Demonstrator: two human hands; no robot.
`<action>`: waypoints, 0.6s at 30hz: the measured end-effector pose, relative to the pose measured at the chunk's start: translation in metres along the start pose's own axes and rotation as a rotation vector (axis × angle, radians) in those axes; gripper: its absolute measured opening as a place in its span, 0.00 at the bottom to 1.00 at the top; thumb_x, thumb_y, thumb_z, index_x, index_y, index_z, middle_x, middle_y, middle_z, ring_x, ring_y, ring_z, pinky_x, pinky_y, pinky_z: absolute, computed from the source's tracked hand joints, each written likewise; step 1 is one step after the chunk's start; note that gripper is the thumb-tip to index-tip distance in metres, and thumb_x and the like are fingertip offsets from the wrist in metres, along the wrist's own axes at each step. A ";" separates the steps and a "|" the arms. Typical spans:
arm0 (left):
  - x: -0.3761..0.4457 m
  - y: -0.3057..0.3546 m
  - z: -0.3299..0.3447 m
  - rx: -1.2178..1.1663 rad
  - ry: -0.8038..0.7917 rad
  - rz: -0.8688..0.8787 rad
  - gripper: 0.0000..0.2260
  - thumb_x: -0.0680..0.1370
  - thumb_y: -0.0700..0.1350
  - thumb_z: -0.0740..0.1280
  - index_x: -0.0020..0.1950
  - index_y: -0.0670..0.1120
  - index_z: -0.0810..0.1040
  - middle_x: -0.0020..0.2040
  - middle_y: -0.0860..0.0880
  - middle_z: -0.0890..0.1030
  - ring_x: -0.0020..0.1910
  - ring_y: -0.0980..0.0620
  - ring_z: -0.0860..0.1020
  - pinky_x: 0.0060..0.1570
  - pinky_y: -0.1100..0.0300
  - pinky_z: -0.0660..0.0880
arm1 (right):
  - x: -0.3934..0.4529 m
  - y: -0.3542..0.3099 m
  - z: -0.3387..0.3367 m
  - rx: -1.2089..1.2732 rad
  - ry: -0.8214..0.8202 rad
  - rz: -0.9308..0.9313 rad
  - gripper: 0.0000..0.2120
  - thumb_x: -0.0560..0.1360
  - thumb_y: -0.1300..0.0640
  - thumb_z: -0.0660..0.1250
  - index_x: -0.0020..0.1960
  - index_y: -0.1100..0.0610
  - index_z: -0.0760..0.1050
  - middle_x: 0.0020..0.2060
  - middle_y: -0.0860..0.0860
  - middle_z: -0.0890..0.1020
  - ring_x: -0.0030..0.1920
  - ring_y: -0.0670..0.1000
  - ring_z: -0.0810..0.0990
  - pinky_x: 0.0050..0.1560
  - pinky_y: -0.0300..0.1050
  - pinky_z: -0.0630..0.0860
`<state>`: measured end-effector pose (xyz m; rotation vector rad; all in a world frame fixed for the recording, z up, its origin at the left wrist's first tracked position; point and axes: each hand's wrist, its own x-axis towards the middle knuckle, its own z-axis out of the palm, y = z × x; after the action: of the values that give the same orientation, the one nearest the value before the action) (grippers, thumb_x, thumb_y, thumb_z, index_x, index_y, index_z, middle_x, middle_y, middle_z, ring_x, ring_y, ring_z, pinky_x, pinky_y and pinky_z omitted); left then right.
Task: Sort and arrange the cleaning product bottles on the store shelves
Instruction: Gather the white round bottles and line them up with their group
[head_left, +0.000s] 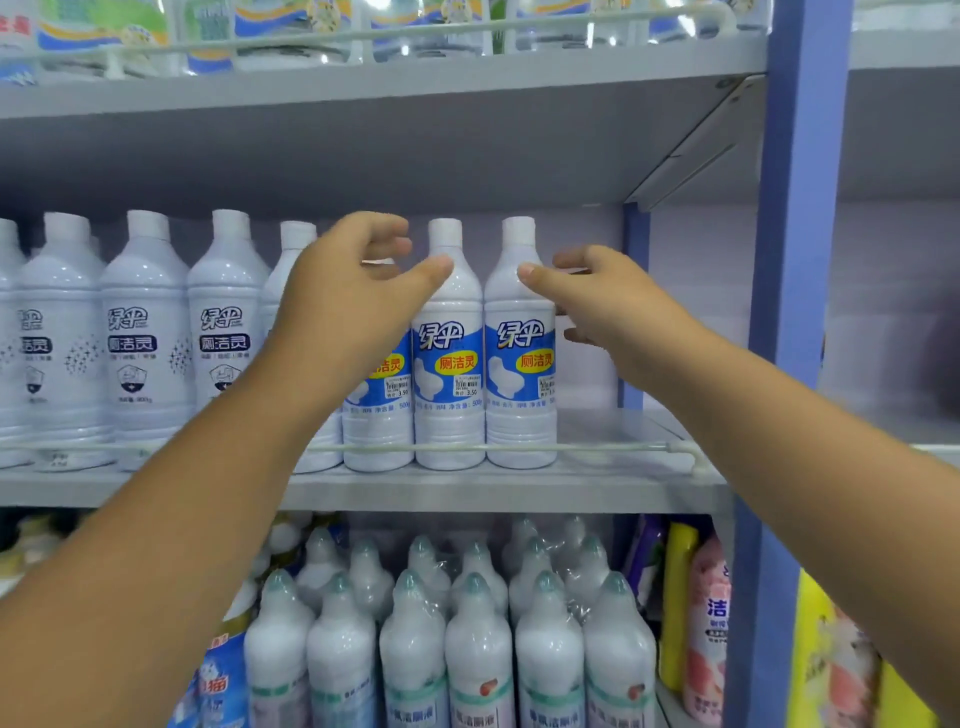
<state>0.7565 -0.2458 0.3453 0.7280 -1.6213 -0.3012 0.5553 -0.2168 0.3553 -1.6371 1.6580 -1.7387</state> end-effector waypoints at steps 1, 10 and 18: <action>-0.017 -0.006 -0.001 -0.059 0.014 -0.015 0.21 0.76 0.55 0.74 0.68 0.55 0.76 0.63 0.60 0.80 0.60 0.61 0.79 0.60 0.59 0.77 | -0.011 0.004 -0.001 0.012 0.022 -0.008 0.31 0.77 0.43 0.71 0.75 0.52 0.67 0.66 0.48 0.77 0.59 0.49 0.78 0.56 0.46 0.77; -0.179 -0.072 0.034 -0.277 0.079 -0.245 0.27 0.71 0.56 0.73 0.69 0.58 0.76 0.67 0.62 0.78 0.67 0.64 0.75 0.70 0.57 0.71 | -0.155 0.080 -0.022 0.236 0.142 -0.194 0.21 0.76 0.52 0.72 0.68 0.51 0.73 0.62 0.44 0.82 0.63 0.42 0.80 0.60 0.37 0.77; -0.279 -0.062 0.114 -0.508 -0.183 -0.366 0.24 0.66 0.59 0.79 0.62 0.62 0.80 0.64 0.58 0.82 0.65 0.58 0.79 0.62 0.56 0.78 | -0.258 0.168 -0.083 0.220 0.267 0.104 0.22 0.71 0.55 0.70 0.65 0.53 0.76 0.58 0.48 0.85 0.62 0.50 0.82 0.60 0.44 0.80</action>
<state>0.6732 -0.1466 0.0665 0.6086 -1.4822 -1.0285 0.4953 -0.0280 0.1048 -1.2458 1.5583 -2.0735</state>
